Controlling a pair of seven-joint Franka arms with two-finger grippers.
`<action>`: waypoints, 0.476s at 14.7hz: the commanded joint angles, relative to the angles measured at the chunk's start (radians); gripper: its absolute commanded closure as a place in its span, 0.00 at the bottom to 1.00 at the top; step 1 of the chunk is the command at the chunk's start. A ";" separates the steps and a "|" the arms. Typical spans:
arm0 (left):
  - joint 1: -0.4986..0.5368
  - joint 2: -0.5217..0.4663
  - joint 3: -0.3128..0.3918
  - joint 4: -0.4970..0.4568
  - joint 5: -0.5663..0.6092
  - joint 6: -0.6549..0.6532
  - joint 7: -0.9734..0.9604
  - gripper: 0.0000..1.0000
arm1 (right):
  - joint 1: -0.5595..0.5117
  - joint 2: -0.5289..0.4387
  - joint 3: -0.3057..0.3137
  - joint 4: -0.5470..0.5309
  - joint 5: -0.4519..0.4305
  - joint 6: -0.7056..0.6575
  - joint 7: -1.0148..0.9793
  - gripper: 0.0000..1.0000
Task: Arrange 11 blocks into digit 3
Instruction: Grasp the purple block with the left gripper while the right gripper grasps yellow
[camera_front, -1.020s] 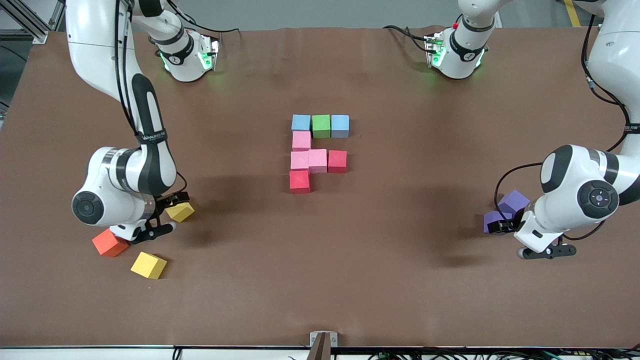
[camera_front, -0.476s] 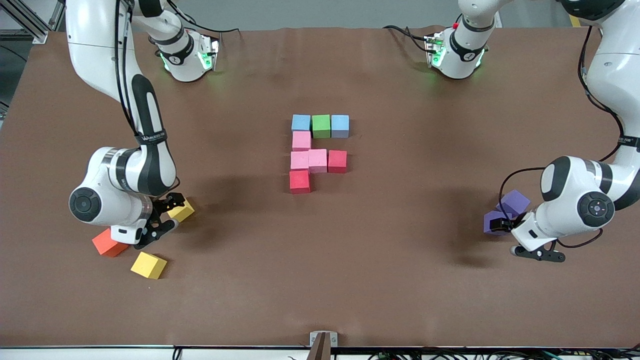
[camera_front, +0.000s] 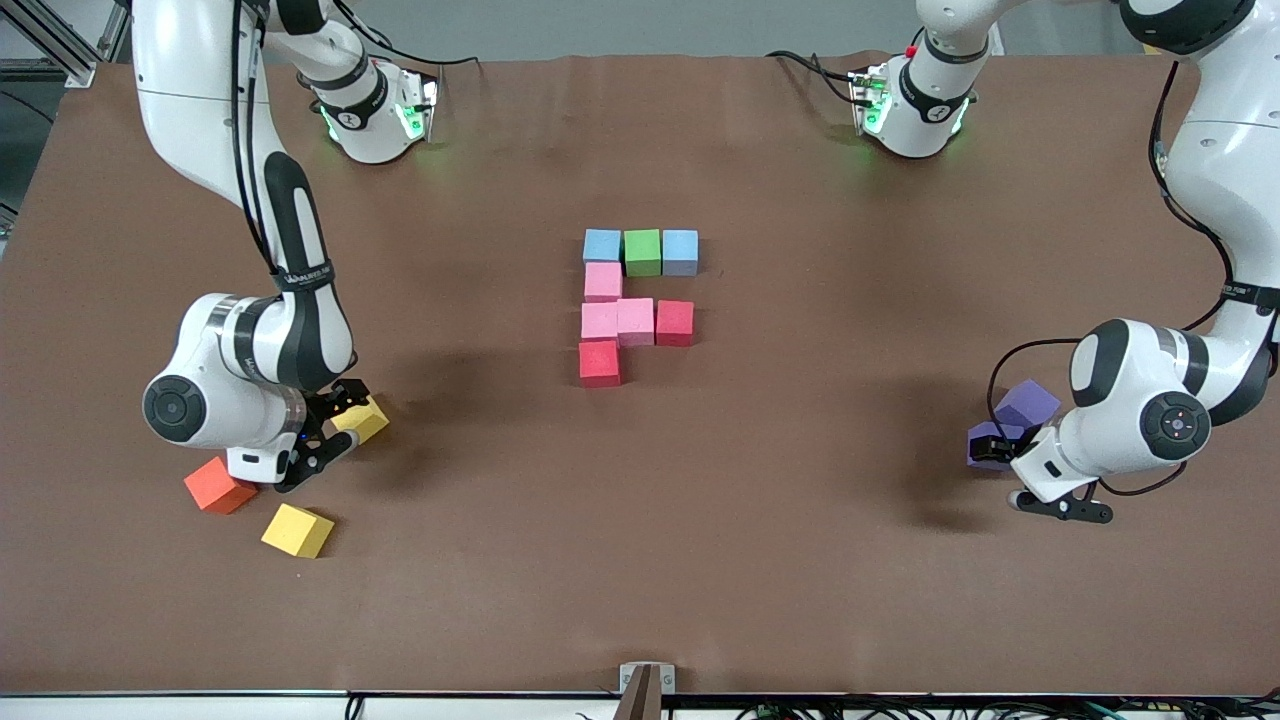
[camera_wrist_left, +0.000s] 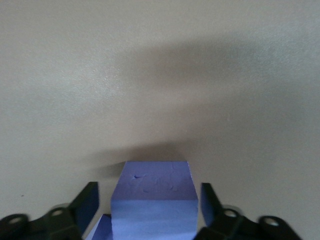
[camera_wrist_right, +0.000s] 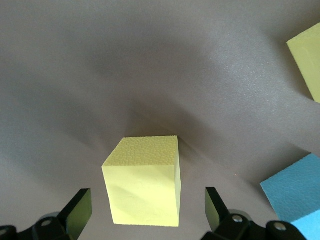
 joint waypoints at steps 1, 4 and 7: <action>0.008 0.006 -0.001 -0.009 -0.009 0.006 -0.008 0.22 | 0.003 -0.023 0.001 -0.034 0.002 0.020 -0.030 0.00; 0.008 0.007 -0.001 -0.015 -0.009 0.006 -0.030 0.36 | 0.004 -0.023 0.001 -0.050 0.002 0.028 -0.036 0.00; 0.003 0.001 -0.002 -0.014 -0.009 0.004 -0.048 0.55 | 0.044 -0.033 0.001 -0.137 0.002 0.138 -0.036 0.00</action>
